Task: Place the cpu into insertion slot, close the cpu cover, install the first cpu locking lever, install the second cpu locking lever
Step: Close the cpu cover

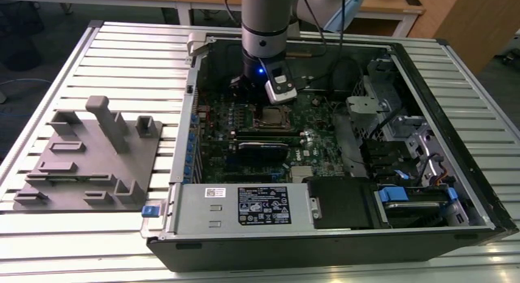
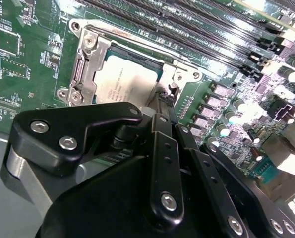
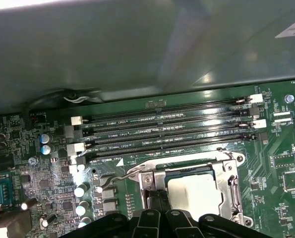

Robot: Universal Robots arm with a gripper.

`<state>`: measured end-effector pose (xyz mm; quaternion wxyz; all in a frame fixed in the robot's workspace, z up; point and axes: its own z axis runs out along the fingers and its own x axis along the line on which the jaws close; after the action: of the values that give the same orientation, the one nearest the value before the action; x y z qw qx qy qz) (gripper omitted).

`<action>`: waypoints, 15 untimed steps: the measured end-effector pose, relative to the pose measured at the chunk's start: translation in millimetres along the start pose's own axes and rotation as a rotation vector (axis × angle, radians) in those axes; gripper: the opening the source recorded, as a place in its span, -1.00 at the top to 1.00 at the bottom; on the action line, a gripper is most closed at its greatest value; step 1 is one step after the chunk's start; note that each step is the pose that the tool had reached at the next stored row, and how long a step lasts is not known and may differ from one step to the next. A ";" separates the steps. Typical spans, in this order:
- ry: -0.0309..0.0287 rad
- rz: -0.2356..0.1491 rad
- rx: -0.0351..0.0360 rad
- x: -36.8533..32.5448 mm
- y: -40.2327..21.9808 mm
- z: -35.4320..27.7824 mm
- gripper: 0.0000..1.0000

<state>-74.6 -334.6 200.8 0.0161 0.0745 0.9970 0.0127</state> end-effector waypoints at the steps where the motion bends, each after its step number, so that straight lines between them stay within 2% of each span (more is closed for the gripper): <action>1: 0.0001 0.000 0.0001 0.0 0.0 0.0 0.80; 15: 0.0000 0.000 0.0002 1.5 -0.4 2.3 0.80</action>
<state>-76.0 -334.7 198.4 0.0161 0.0745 0.9970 0.0126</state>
